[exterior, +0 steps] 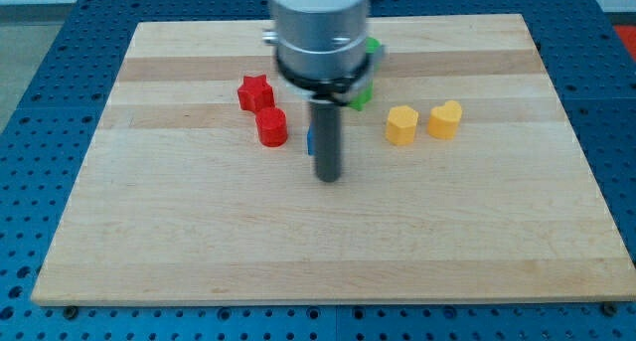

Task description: Move the yellow heart to the top right of the yellow hexagon

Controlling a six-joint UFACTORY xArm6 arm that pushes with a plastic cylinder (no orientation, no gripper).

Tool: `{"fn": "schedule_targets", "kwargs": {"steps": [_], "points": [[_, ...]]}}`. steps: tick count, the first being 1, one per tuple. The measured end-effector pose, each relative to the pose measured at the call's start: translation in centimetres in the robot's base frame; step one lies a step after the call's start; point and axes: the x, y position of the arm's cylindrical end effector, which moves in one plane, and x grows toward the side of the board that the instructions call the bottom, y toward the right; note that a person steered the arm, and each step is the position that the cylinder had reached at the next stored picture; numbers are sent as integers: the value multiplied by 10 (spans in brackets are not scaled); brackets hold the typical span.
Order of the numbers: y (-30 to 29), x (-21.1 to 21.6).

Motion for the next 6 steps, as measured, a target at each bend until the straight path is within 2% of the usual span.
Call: {"fn": "schedule_targets", "kwargs": {"steps": [2,5,6], "points": [[137,-19],[143,-83],[146,-87]]}}
